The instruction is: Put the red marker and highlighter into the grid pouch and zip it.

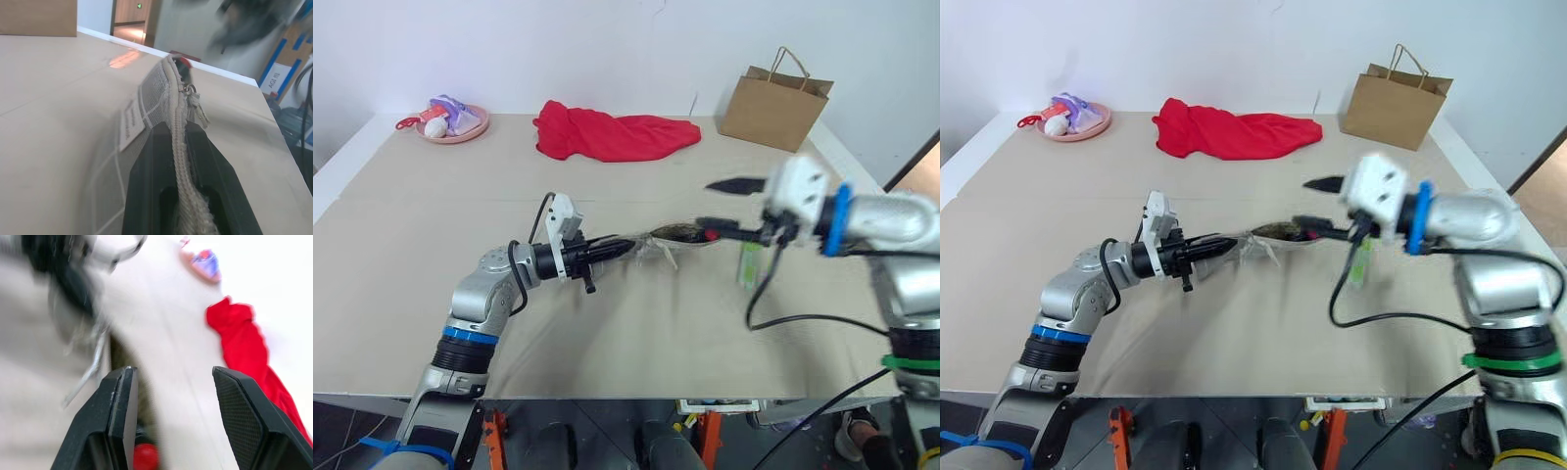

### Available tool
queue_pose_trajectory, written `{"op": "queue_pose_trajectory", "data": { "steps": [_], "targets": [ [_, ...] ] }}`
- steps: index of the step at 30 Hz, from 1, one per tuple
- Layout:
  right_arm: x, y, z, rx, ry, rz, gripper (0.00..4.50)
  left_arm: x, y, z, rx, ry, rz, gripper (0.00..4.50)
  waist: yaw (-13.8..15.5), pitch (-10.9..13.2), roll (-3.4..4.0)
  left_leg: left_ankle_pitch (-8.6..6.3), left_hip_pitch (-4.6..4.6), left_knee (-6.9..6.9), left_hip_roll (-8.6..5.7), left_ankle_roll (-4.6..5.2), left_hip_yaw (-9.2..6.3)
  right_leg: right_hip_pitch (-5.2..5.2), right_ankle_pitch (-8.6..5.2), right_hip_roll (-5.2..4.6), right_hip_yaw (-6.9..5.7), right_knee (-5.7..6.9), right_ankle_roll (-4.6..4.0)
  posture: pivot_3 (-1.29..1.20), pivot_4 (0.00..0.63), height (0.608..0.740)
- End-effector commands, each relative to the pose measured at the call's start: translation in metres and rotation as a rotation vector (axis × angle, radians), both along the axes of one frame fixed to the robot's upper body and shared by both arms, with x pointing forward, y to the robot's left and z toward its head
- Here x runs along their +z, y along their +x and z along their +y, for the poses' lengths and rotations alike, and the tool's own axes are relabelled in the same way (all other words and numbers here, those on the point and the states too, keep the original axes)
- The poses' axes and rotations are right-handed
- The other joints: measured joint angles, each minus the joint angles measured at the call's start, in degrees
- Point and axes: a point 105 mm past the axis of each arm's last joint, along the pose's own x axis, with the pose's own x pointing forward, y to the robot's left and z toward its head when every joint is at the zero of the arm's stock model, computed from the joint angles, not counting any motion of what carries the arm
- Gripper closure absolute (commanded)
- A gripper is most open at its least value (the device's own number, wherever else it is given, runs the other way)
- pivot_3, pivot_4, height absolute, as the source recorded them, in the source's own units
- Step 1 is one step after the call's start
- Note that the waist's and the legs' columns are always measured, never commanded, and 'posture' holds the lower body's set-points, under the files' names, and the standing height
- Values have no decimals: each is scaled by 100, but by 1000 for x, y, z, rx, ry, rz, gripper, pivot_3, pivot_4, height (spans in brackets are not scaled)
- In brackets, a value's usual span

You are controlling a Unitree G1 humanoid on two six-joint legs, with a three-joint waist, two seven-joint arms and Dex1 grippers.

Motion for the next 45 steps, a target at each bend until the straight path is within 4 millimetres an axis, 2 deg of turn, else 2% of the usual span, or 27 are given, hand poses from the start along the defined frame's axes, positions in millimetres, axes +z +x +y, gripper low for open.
{"op": "queue_pose_trajectory", "data": {
  "steps": [1,4,7,10,14,19,24,27,30,33,35,36,44,45],
  "targets": [
    [5,6,-26,-135,144,68,1827,16,-1,1,3,-33,-48,4500,-5,0,0,0,0,0,-2,0,2,-1,0,1,1,0,-1,0,150,740],
    [-15,27,-56,-357,246,144,1827,14,-1,0,7,-32,-44,4500,-14,0,0,0,3,2,-2,0,5,-2,0,3,8,1,0,0,150,740],
    [-43,39,-72,-528,287,241,1827,14,0,1,14,-36,-36,4500,-13,-1,1,1,3,5,-3,0,8,-4,1,3,10,4,0,0,150,740],
    [-75,40,-71,-615,262,343,1827,15,2,2,21,-37,-32,4500,-12,-1,2,0,1,0,-5,0,7,-8,-1,2,14,6,2,0,150,740],
    [-94,40,-66,-670,256,407,1827,15,3,1,21,-34,-33,4500,-17,-1,2,0,1,-7,-6,0,7,-13,-5,3,21,6,5,0,150,740],
    [-126,49,-73,-865,370,539,1827,14,2,-2,19,-33,-36,4500,-16,-1,1,0,1,-7,-6,0,6,-11,-6,4,17,6,6,0,150,740],
    [-150,41,-82,-992,388,601,1827,12,1,0,27,-33,-33,4500,-15,-3,0,0,0,-6,-7,0,7,-8,-5,2,15,3,7,0,150,740],
    [-157,37,-82,-1028,429,618,1827,11,-1,0,29,-33,-29,4500,-8,-9,-8,0,0,-6,-8,0,7,-5,-8,1,9,2,10,0,150,740],
    [-145,35,-74,-1005,489,568,1827,9,-2,-1,28,-35,-23,4500,-13,-9,-9,0,2,-6,-6,0,6,-4,-10,4,7,3,13,0,150,740],
    [-139,36,-72,-1014,481,533,1089,8,-2,-2,26,-35,-22,4500,-29,-10,-3,1,3,-6,-5,0,5,-8,-10,4,14,6,14,0,150,740],
    [-138,36,-73,-1036,485,531,204,8,-2,-3,24,-36,-23,4500,-30,-10,-3,1,3,-6,-4,0,6,-9,-11,6,16,5,18,0,150,740],
    [-139,36,-73,-1041,484,535,33,8,-1,-4,24,-37,-24,4500,-30,-10,-3,1,3,-6,-4,0,6,-9,-11,6,16,5,18,0,150,740],
    [-163,31,-66,-1060,457,615,33,8,-1,-5,22,-40,-26,4500,-29,-10,-3,1,2,-13,-5,0,6,-10,-13,6,14,2,16,0,150,740],
    [-164,31,-67,-1062,457,615,264,8,-1,-5,21,-40,-27,4500,-30,-10,-3,1,2,-13,-5,0,7,-9,-13,6,13,2,16,0,150,740]
  ]
}}
